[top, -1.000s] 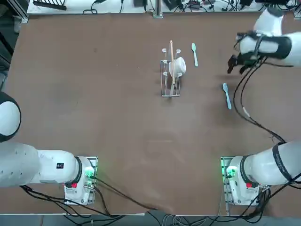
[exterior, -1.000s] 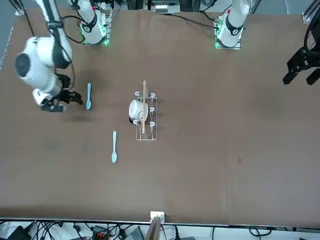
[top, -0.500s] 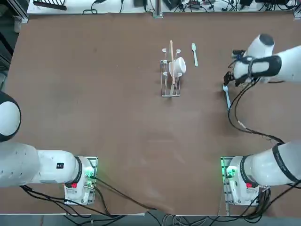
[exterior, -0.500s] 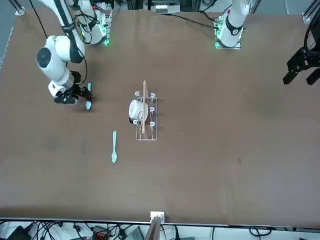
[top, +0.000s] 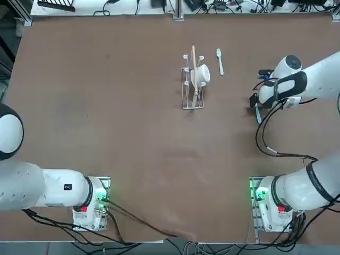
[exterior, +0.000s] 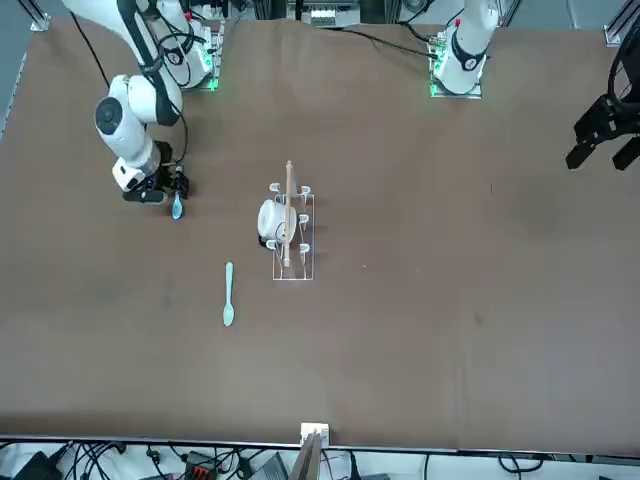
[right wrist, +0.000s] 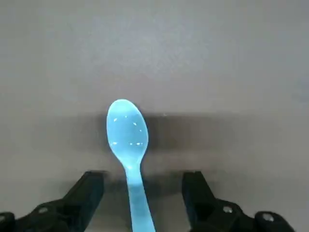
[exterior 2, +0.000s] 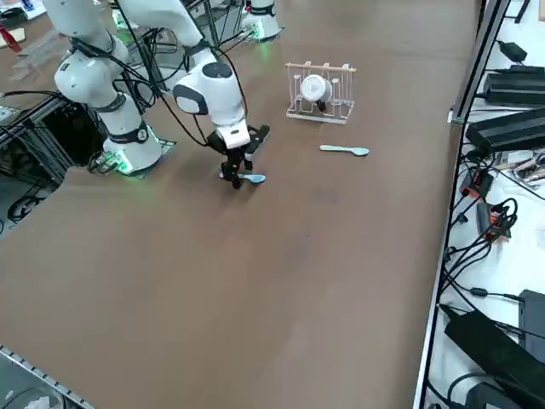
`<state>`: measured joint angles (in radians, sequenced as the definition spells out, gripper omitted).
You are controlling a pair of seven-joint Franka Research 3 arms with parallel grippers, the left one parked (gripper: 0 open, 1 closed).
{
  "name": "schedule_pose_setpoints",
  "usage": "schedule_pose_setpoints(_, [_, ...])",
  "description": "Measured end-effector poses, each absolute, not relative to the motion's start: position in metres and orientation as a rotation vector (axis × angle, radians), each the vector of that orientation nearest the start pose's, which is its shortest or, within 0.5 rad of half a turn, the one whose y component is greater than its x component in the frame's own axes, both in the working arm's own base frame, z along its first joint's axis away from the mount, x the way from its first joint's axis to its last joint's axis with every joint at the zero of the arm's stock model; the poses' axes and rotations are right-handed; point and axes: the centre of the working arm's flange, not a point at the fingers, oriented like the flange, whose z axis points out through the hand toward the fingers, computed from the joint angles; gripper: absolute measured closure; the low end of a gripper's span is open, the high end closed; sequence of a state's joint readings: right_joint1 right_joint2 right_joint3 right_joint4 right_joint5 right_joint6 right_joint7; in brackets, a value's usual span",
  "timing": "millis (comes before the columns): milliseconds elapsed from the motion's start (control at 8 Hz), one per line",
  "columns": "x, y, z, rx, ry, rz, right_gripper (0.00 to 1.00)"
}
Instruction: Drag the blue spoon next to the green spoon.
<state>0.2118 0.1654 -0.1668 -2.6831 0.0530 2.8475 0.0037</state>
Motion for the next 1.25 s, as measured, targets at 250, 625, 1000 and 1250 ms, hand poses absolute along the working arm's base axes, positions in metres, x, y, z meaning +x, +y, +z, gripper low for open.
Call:
schedule_pose_setpoints(250, [0.4109,0.0133,0.1809,-3.154,0.008,-0.002,0.04])
schedule_pose_setpoints(625, [0.4109,0.0137,0.1826,-3.153,0.0,-0.007,0.55])
schedule_pose_setpoints(1000, [0.4116,0.0177,0.1885,-3.149,-0.029,-0.016,0.85])
schedule_pose_setpoints(1250, [0.4116,0.0179,0.1885,-3.15,-0.034,-0.016,0.86])
